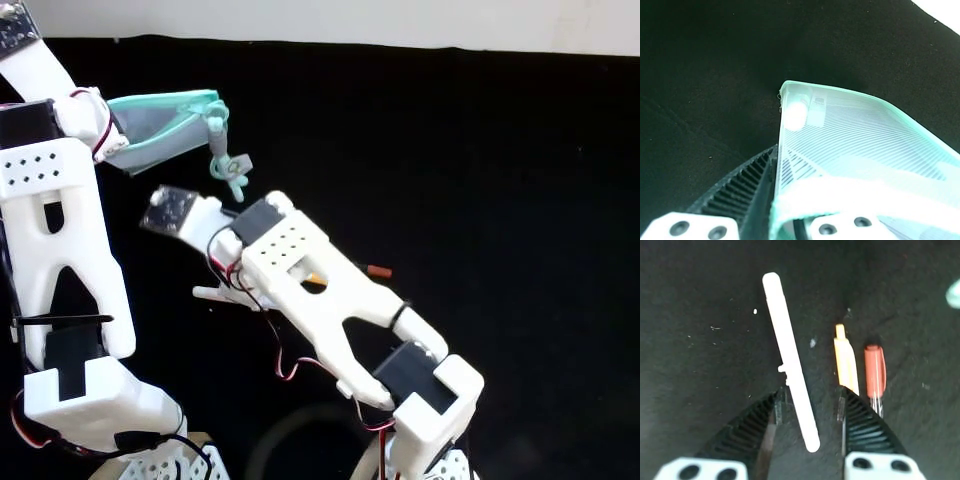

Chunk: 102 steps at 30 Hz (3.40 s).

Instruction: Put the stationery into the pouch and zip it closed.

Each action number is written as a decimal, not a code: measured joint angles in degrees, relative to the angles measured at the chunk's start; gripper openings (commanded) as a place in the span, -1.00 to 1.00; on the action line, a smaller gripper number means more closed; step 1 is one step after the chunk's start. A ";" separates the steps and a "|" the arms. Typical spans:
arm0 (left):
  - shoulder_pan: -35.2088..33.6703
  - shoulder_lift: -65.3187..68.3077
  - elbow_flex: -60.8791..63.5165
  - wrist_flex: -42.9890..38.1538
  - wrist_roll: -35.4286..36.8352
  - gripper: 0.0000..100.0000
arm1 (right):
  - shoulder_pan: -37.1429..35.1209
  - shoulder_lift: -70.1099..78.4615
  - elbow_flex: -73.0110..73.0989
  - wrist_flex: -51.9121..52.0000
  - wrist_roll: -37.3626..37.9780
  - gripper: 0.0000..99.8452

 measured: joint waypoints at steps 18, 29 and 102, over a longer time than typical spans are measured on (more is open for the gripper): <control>0.00 0.00 0.00 0.00 0.00 -0.99 | -3.52 4.92 4.13 -12.66 8.35 -0.67; 0.00 0.00 0.35 0.00 0.00 -0.99 | -4.22 11.16 1.58 -14.42 8.35 -0.67; 0.00 0.00 0.35 0.00 0.00 -0.99 | 3.43 12.31 -18.73 6.07 -7.30 -0.98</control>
